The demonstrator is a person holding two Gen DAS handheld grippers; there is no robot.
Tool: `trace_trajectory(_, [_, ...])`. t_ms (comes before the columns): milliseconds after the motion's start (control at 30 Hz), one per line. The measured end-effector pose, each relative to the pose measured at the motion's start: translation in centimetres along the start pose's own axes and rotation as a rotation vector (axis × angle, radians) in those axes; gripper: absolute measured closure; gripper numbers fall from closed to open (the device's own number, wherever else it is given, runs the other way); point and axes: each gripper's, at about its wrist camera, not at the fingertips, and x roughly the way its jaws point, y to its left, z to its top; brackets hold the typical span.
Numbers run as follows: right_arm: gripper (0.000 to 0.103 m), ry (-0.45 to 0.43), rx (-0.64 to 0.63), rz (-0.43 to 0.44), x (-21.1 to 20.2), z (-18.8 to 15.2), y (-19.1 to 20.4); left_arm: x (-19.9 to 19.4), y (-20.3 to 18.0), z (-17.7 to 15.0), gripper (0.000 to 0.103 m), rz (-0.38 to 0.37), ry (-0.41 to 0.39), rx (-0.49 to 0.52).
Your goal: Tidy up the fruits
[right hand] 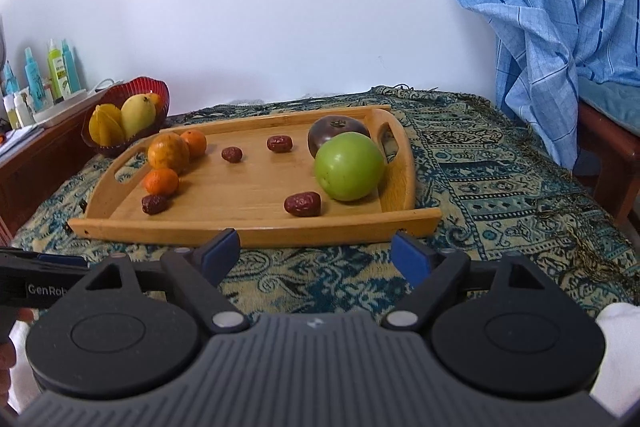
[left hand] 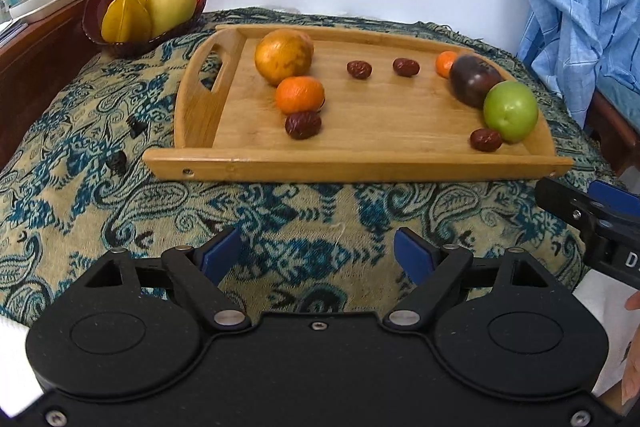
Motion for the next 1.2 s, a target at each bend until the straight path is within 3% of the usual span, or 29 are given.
trace_trajectory(533, [0.005,0.003,-0.005,-0.034,1.8,-1.6,0.1,1.6,-0.9,-0.3,0.011,0.049,-0.019,0.039])
trace_trajectory(1200, [0.0,0.101,-0.06,-0.123,4.6,-2.7,0.9,3.0,-1.3,-0.5,0.0,0.063,-0.018,0.043])
